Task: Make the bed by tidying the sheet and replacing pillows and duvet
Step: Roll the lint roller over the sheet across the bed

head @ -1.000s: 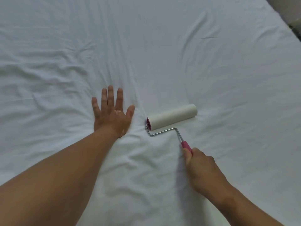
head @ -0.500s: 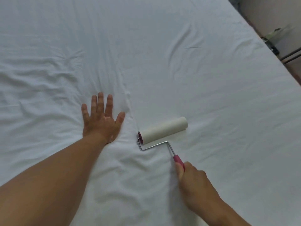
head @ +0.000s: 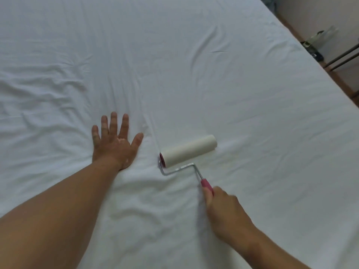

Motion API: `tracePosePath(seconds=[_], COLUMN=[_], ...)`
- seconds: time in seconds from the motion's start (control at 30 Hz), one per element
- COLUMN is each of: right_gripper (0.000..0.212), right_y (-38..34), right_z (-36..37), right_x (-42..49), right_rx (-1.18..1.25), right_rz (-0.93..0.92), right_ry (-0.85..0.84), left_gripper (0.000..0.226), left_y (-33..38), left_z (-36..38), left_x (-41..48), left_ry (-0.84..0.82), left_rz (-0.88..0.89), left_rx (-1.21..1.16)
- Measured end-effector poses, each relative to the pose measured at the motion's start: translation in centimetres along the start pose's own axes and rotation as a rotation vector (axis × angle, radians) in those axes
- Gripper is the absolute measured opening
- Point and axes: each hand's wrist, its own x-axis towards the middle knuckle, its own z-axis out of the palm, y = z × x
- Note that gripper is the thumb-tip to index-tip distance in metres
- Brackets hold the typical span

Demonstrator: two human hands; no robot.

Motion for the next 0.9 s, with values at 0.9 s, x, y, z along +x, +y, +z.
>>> tracePosePath(seconds=[0.9], right_gripper=[0.041], right_y=[-3.4], right_z=[-0.2], right_x=[3.1], right_rx=[0.090], right_rz=[-0.129], right_ry=[0.066], left_gripper=[0.085], left_y=[1.5], left_z=[3.1], left_x=[-7.9], left_ry=[0.078], left_rz=[0.012], left_rx=[0.051])
